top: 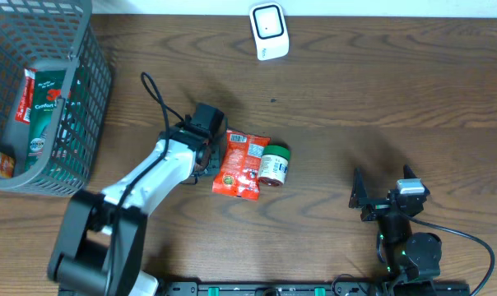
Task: Scan the item barcode
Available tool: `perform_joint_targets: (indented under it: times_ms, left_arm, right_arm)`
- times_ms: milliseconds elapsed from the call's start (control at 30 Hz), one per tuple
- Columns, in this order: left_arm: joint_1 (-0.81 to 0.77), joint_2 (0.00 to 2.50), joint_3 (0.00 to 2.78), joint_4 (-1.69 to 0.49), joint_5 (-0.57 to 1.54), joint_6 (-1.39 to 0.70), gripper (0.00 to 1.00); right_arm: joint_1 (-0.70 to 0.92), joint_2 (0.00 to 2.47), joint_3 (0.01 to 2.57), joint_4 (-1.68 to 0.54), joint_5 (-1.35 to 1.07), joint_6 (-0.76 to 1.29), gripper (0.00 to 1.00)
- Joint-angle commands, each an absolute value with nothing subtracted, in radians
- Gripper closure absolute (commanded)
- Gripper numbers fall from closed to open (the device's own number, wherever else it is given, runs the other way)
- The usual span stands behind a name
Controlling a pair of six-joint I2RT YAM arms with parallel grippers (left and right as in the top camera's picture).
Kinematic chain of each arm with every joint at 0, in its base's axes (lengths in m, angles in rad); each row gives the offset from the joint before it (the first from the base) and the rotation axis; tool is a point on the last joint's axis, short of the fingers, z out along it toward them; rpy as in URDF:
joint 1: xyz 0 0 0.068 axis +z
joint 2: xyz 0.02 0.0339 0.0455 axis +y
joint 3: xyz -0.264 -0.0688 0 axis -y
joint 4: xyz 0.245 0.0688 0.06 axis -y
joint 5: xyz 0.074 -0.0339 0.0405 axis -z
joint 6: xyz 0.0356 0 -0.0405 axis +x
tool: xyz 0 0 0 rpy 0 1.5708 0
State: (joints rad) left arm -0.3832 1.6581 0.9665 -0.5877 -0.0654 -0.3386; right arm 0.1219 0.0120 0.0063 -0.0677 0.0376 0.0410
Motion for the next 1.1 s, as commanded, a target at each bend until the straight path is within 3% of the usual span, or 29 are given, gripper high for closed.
perform_joint_targets:
  times_ms: [0,233,467,1067]
  left_arm:
    - [-0.384,1.577,0.998,-0.591,-0.061,-0.327,0.63]
    - [-0.383,1.534,0.997,-0.564,-0.082,-0.043,0.58]
    - [-0.383,1.602,0.986,-0.517,-0.213,-0.019,0.51]
    - [-0.383,1.747,0.984,-0.443,-0.271,0.033,0.51]
  right_arm:
    - [0.118,0.007,0.006,-0.072,0.04,0.033,0.01]
    - [0.118,0.007,0.006,-0.072,0.04,0.033,0.01]
    - [0.118,0.007,0.006,-0.072,0.04,0.033,0.01]
    - [0.118,0.007,0.006,-0.072,0.04,0.033,0.01]
